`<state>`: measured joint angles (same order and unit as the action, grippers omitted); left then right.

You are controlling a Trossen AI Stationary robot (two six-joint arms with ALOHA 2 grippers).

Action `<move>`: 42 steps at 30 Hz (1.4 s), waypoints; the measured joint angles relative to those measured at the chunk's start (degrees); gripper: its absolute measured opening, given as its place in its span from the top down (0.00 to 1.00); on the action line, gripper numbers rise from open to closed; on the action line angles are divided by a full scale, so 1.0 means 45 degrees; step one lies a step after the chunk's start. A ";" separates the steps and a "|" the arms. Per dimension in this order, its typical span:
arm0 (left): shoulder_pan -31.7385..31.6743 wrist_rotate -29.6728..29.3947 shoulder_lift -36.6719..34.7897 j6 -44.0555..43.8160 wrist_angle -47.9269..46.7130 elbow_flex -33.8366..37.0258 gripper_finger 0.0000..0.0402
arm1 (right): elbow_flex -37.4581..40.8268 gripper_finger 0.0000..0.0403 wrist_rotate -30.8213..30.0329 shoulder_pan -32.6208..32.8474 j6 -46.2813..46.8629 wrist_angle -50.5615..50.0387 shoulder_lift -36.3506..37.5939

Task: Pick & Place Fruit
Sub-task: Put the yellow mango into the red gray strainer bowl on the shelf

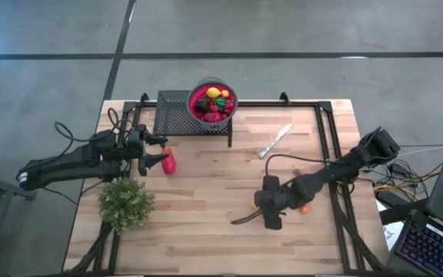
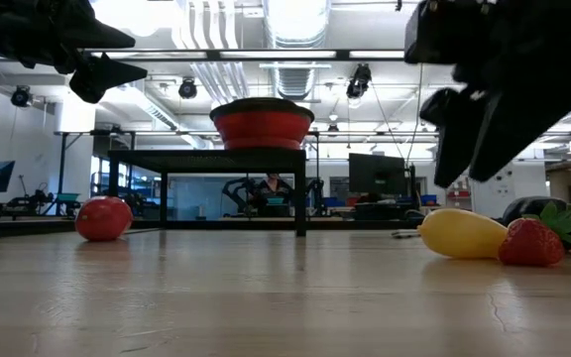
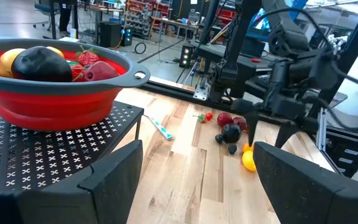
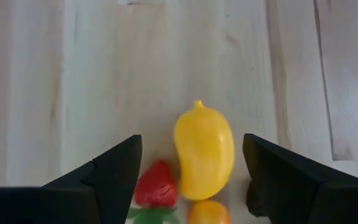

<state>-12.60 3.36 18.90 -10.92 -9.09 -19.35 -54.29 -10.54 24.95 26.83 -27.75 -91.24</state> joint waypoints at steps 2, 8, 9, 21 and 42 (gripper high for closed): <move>-0.0002 0.0000 0.0000 -0.0002 0.0001 -0.0002 0.22 | 0.0370 0.30 0.0008 -0.0171 -0.0003 0.0449 0.0000; 0.0000 0.0000 0.0000 0.0001 0.0001 -0.0004 0.22 | 0.1244 0.28 0.0053 -0.0452 0.0423 0.1418 0.0000; 0.0000 0.0000 0.0000 0.0001 -0.0001 0.0000 0.22 | 0.1375 0.28 0.0066 -0.0458 0.0502 0.1636 0.0000; 0.0000 0.0000 0.0000 0.0001 -0.0001 -0.0002 0.22 | 0.2158 0.31 0.0115 -0.0470 0.0622 0.2843 -0.0149; -0.0004 0.0000 0.0000 0.0000 -0.0004 -0.0001 0.22 | 0.2104 0.53 -0.0006 -0.0534 0.0612 0.3003 -0.1066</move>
<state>-12.62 3.36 18.90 -10.92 -9.10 -19.36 -44.82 -10.57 22.55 29.58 -14.24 -96.04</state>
